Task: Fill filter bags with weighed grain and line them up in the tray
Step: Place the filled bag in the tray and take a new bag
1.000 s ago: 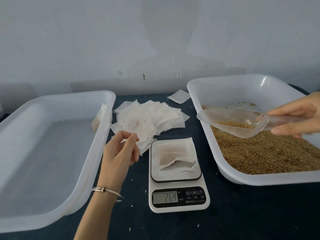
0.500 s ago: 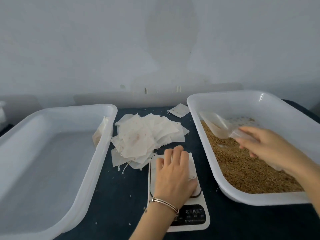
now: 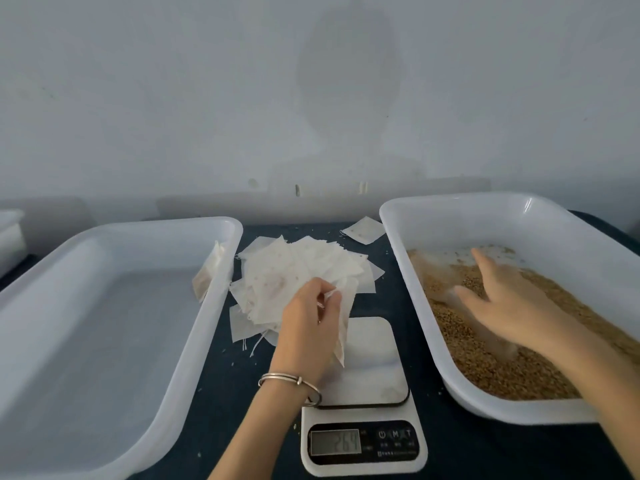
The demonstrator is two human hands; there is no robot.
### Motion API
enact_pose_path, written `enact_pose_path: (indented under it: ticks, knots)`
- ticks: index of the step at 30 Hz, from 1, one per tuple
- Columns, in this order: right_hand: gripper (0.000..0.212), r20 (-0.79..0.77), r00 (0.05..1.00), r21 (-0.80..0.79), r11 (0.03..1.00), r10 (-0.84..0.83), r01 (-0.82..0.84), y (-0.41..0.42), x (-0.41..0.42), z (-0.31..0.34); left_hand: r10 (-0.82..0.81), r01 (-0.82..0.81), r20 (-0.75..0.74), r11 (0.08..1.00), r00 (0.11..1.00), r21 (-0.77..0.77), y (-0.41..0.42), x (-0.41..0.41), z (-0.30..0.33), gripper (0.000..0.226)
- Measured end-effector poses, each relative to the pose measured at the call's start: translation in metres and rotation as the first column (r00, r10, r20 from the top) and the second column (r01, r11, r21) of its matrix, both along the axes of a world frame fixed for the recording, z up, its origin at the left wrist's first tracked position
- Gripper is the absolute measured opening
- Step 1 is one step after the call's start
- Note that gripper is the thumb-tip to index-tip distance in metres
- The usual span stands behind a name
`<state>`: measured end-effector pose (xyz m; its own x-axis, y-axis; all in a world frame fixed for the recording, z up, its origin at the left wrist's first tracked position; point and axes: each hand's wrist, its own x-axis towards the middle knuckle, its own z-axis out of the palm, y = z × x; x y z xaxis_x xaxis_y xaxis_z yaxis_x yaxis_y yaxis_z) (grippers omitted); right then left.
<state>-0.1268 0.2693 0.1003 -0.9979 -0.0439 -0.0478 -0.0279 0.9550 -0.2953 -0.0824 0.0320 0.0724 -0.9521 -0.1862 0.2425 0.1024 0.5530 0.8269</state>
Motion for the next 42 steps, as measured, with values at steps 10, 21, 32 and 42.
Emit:
enact_pose_path:
  ticks: [10, 21, 32, 42]
  knots:
    - [0.022, -0.373, 0.892, -0.375, 0.838, 0.255, -0.397, -0.099, 0.038, 0.035, 0.156, -0.151, 0.024, 0.888, 0.987, 0.434, -0.131, -0.011, 0.079, 0.020]
    - [0.028, -0.092, 0.900, -0.335, 0.838, 0.425, -0.430, -0.183, 0.030, -0.017, 0.508, -0.464, 0.214, 0.857, 0.834, -0.224, -0.233, -0.093, -0.010, 0.019]
    - [0.046, -0.036, 0.946, -0.198, 0.925, 0.323, -0.324, -0.183, -0.002, -0.043, 0.441, -0.384, 0.113, 0.862, 0.891, -0.331, -0.197, -0.105, -0.015, 0.024]
    - [0.026, -0.008, 0.996, -0.244, 0.965, 0.094, -0.093, -0.197, -0.039, -0.070, -0.037, 0.131, 0.228, 0.902, 0.973, -0.411, -0.070, -0.065, -0.013, 0.034]
